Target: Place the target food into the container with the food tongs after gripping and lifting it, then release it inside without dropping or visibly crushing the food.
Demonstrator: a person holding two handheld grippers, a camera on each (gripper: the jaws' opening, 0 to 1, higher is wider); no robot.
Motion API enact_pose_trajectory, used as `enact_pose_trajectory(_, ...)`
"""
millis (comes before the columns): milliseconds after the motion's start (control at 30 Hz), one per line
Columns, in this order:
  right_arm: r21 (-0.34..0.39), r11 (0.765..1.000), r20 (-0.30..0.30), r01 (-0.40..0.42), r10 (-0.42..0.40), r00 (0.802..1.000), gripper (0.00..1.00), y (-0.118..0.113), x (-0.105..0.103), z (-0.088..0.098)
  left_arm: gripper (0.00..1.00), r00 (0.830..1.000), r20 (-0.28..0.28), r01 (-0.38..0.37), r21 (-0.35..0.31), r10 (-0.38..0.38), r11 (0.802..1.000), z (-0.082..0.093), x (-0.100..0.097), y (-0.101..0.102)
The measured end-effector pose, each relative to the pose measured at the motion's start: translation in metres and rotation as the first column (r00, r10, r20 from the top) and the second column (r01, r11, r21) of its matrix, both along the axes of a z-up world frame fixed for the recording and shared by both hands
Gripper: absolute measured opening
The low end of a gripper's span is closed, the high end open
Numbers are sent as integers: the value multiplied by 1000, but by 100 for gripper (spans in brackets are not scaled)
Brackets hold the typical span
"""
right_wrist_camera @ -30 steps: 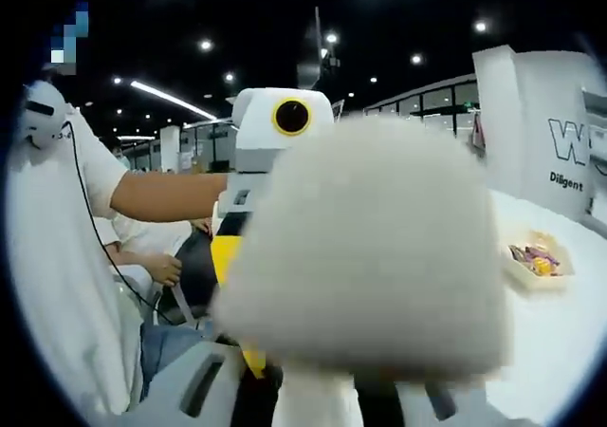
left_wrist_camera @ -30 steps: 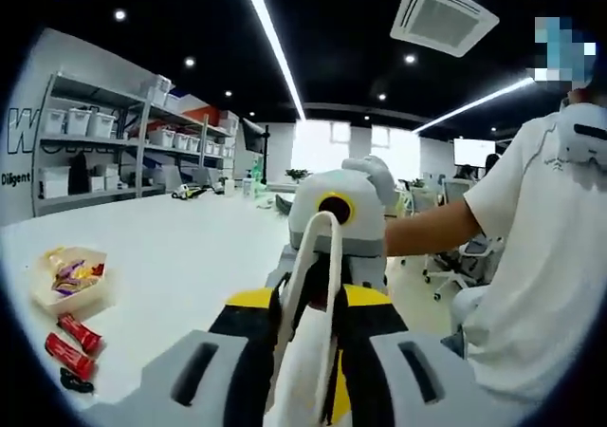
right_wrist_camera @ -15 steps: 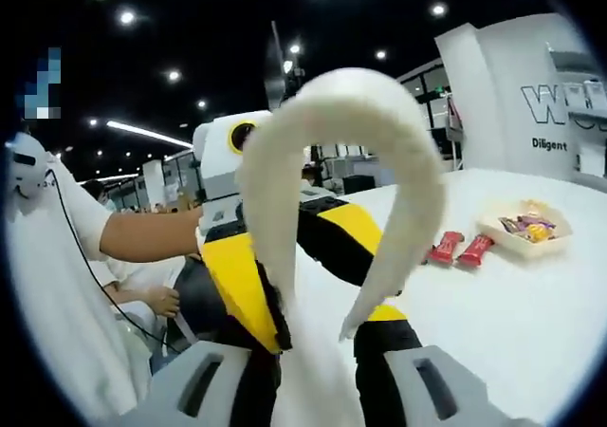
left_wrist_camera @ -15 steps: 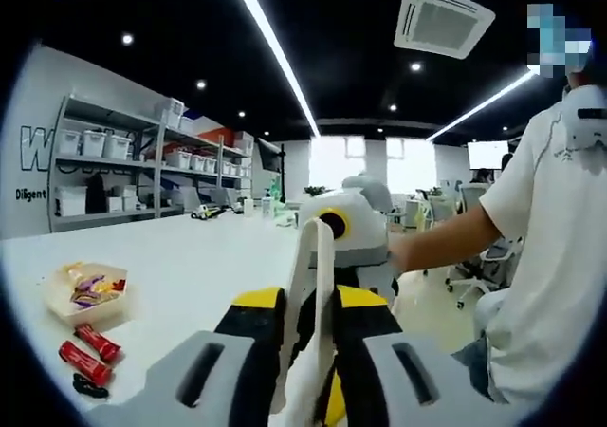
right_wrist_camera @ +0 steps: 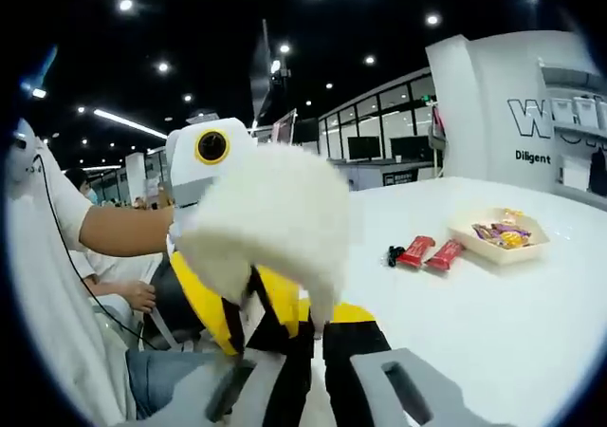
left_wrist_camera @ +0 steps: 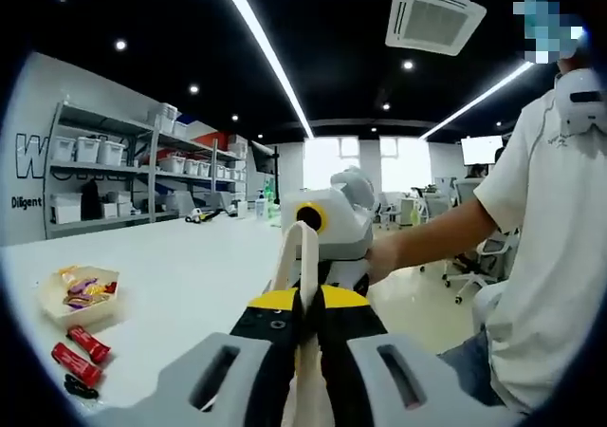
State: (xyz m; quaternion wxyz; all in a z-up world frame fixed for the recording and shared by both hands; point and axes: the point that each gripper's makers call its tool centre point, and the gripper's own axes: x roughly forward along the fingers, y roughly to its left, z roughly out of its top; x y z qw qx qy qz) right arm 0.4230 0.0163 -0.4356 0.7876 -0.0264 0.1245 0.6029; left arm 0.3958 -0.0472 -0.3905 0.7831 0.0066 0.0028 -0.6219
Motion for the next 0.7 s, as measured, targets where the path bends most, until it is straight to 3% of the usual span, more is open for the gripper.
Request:
enact_pose_trajectory(333, 65, 998, -2, 4, -4, 1000, 0, 1, -2, 13, 5, 999, 20, -46, -67, 47, 997, 16, 5, 10)
enact_pose_trajectory(367, 71, 997, -6, 6, -6, 1000, 0, -1, -2, 14, 4, 997, 45, -60, -68, 63, 996, 18, 8, 11)
enact_pose_trajectory(467, 98, 995, -63, 7, 0, 998, 3, -4, -5, 13, 2, 994, 54, -92, -87, 97, 992, 24, 13, 19)
enact_pose_trajectory(500, 115, 993, -120, 27, -13, 993, 6, -8, -7, 12, 2, 992, 67, -97, -111, 105, 989, 29, 15, 21)
enact_pose_trajectory(533, 116, 993, -118, 27, -14, 993, 8, -7, -5, 11, 2, 994, 28, -103, -140, 108, 985, 33, 17, 24)
enact_pose_trajectory(633, 132, 991, -56, -12, 20, 998, 18, -4, -14, 14, 2, 992, 39, -113, -156, 121, 981, 35, 19, 25)
enact_pose_trajectory(700, 164, 986, 11, -32, 30, 999, 30, 3, -19, 22, 2, 993, 18, -115, -163, 120, 980, 33, 19, 22)
